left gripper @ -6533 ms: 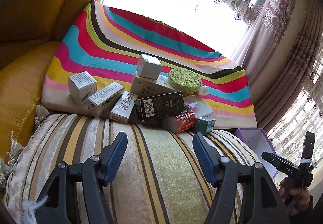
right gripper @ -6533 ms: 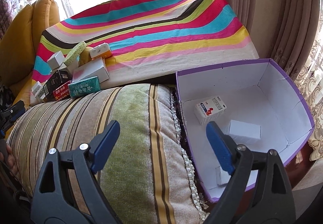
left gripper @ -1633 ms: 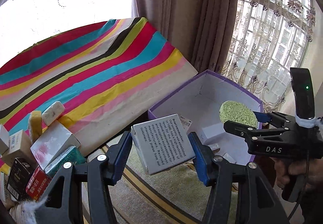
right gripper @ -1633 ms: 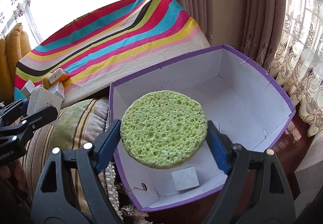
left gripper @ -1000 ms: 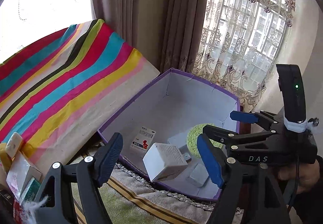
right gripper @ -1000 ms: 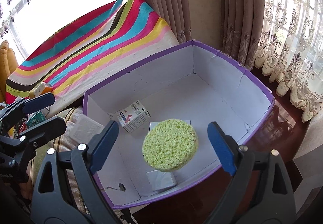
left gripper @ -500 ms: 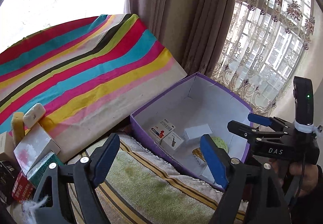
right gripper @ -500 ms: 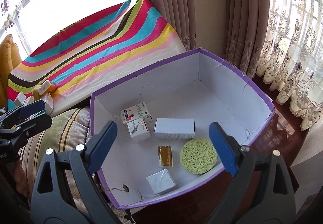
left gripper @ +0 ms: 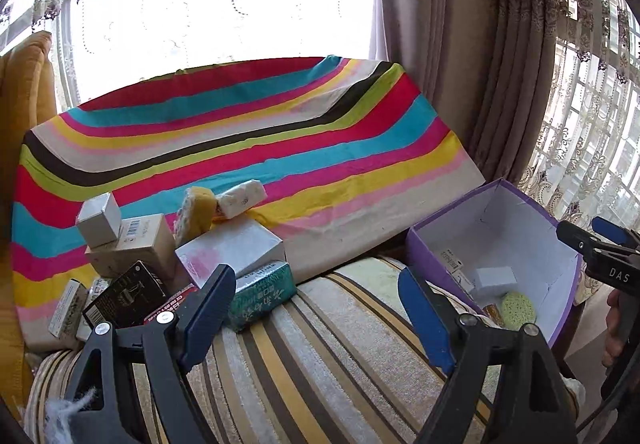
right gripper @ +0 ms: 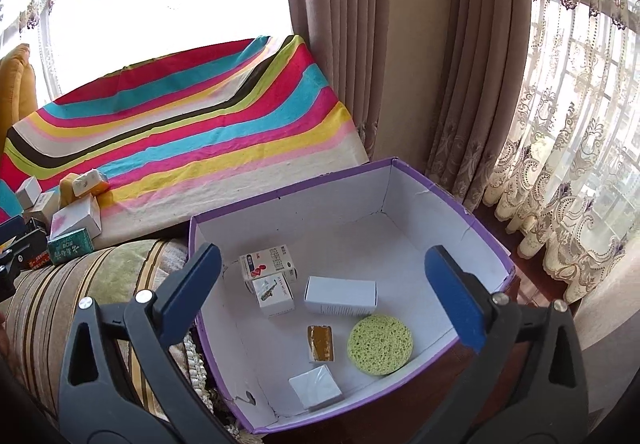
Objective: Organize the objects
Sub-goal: 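Open both grippers to drop the items and withdraw from the box, then move both tools back toward the pile of boxes on the striped cloth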
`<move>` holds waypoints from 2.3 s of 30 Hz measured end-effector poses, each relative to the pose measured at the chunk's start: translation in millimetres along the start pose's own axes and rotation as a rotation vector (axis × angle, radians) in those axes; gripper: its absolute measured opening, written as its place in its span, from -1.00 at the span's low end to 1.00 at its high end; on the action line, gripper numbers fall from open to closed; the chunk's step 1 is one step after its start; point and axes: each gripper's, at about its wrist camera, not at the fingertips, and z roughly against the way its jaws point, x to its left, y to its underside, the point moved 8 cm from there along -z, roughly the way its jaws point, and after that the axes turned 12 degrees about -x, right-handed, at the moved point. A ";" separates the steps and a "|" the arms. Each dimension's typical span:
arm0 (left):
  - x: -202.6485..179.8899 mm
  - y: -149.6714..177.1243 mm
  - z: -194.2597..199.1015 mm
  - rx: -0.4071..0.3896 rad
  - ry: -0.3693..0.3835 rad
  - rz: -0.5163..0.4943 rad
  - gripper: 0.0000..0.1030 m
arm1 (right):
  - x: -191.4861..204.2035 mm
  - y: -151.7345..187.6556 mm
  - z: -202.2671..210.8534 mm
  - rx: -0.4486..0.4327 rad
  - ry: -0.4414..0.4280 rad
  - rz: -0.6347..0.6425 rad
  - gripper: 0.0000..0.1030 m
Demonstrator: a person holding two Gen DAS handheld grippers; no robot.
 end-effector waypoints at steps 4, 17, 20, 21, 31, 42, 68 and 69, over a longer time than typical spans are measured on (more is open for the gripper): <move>22.6 3.1 16.7 -0.044 -0.054 -0.016 0.65 | 14.0 -12.2 8.8 -0.079 0.018 0.043 0.99; 85.8 39.6 56.8 -0.002 -0.034 0.181 0.65 | 88.1 4.9 18.2 0.003 -0.296 0.026 0.99; 100.5 46.0 62.4 0.002 -0.060 0.214 0.65 | 106.4 9.0 21.8 0.017 -0.347 0.033 0.99; 106.3 48.4 63.9 0.006 -0.069 0.225 0.65 | 112.4 10.6 22.2 0.027 -0.359 0.039 0.99; 153.3 62.3 77.8 0.017 -0.137 0.320 0.65 | 184.1 28.3 15.3 0.126 -0.530 0.090 0.99; 197.2 76.9 86.7 0.032 -0.198 0.428 0.65 | 250.2 43.5 -6.1 0.248 -0.669 0.176 0.99; 230.3 80.3 52.9 0.128 -0.266 0.473 0.63 | 320.8 61.3 -71.2 0.416 -0.718 0.281 0.87; 233.7 79.1 49.0 0.134 -0.275 0.467 0.63 | 321.5 62.0 -71.8 0.419 -0.718 0.283 0.84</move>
